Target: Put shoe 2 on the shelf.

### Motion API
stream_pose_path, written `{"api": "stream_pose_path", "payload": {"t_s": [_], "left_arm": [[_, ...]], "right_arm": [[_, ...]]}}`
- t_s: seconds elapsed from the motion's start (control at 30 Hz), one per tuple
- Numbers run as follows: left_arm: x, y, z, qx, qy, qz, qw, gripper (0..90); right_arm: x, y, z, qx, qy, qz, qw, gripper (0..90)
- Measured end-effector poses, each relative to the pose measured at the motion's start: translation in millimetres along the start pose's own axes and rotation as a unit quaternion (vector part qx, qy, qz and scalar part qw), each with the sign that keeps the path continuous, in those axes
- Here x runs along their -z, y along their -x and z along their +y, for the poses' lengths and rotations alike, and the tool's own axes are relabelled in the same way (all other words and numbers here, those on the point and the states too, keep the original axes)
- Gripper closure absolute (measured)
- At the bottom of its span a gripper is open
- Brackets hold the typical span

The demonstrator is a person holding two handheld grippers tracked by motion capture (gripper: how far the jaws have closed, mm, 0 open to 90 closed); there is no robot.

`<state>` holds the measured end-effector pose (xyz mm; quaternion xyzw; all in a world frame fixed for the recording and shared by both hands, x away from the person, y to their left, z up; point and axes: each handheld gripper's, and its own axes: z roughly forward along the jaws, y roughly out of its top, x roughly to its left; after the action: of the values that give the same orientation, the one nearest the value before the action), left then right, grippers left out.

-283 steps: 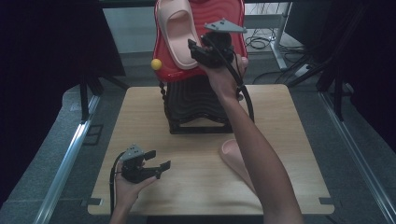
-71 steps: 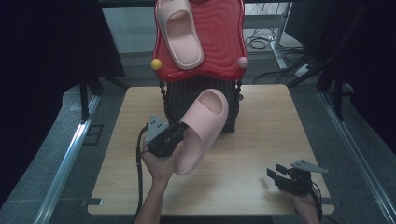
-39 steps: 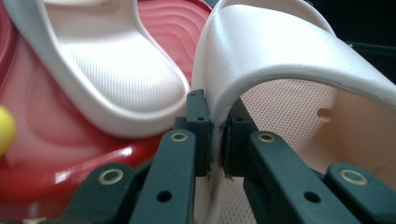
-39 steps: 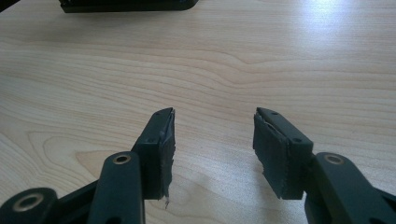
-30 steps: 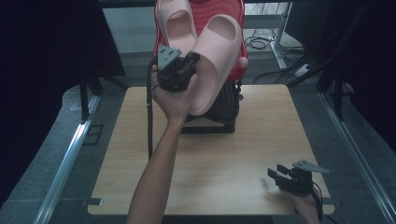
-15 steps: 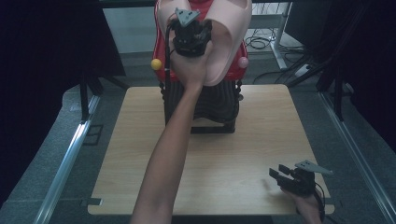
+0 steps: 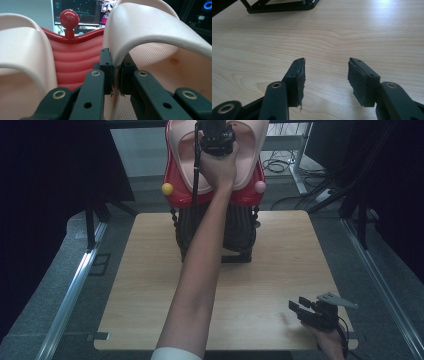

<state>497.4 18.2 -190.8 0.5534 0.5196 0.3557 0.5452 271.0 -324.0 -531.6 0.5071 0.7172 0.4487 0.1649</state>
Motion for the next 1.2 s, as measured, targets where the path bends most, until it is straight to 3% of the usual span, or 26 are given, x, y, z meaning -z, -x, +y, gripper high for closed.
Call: {"api": "stream_pose_path", "payload": {"t_s": [0.17, 0.53, 0.63, 0.73, 0.87, 0.97, 1.1, 1.2], "left_arm": [[-13.5, -0.3, -3.5, -0.004, -0.008, 0.032, 0.9994, 83.7], [-22.0, 4.6, -15.7, -0.017, -0.029, 0.057, 0.9978, 80.3], [-20.2, 3.2, -16.0, -0.016, -0.028, 0.057, 0.9978, 74.4], [-16.2, 0.3, -14.6, -0.019, -0.029, 0.046, 0.9983, 65.9], [-2.5, -8.2, -13.8, -0.012, -0.02, 0.011, 0.9997, 52.3], [11.6, -14.4, -15.6, -0.02, -0.014, -0.009, 0.9997, 48.5], [34.1, -24.2, -21.9, -0.03, -0.009, -0.054, 0.9981, 45.4], [51.6, -30.2, -30.3, -0.041, -0.011, -0.085, 0.9955, 44.7]], "right_arm": [[2.6, -0.3, 0.9, 0.0, 0.005, 0.002, 1.0, 48.3], [3.6, -1.6, 1.0, 0.002, 0.008, 0.002, 1.0, 48.3], [3.7, -1.9, 1.0, 0.002, 0.008, 0.001, 1.0, 48.2], [3.9, -1.4, 1.0, 0.001, 0.009, 0.001, 1.0, 48.1], [4.3, -1.1, 0.9, 0.002, 0.008, 0.0, 1.0, 47.9], [4.6, -0.9, 1.1, 0.001, 0.008, -0.002, 1.0, 47.8], [4.4, -1.8, 1.1, 0.003, 0.007, -0.005, 1.0, 47.6], [4.5, -1.8, 0.8, 0.004, 0.007, -0.009, 0.9999, 47.5]]}}
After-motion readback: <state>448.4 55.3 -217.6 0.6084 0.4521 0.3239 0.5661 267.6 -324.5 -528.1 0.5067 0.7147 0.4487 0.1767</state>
